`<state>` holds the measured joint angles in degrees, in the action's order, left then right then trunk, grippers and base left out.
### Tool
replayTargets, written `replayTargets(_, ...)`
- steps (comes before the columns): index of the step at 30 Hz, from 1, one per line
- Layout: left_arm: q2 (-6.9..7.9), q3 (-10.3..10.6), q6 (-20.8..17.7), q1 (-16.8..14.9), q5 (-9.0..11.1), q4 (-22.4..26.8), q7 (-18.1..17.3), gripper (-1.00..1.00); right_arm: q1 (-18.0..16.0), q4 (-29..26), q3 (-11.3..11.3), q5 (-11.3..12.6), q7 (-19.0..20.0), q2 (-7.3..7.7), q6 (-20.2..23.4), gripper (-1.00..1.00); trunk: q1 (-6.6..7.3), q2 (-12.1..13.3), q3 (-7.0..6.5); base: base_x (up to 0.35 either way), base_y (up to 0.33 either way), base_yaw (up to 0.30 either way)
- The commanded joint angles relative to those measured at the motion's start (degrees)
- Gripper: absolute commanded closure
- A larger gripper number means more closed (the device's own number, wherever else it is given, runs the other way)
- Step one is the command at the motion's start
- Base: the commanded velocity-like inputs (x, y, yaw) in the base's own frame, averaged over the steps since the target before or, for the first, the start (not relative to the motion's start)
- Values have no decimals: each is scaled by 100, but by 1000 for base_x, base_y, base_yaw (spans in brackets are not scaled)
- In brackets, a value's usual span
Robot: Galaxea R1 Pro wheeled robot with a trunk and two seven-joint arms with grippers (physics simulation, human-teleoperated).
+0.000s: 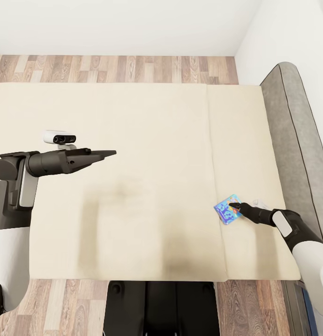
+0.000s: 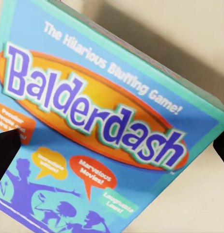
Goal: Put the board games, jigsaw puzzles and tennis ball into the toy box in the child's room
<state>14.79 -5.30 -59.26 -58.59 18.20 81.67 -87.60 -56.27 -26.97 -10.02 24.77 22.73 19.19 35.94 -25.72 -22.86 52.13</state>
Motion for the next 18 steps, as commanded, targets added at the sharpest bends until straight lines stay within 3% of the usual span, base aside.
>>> replayTargets(1, 0, 2, -59, -4, 0, -2, -20, -100, 0, -1, -26, -60, 17, -96, 29, -100, -6, -6, 6, 0, 0, 0)
replayTargets(8, -2, 3, -59, -4, 0, -2, -20, -100, -6, -262, -26, -60, 314, -132, 44, -100, -6, -6, 6, 0, 0, 0)
replayTargets(18, -2, 3, -59, -4, 0, -2, -20, -100, -7, -299, -26, -64, 356, -151, 224, -100, -6, -6, 6, 0, 0, 0)
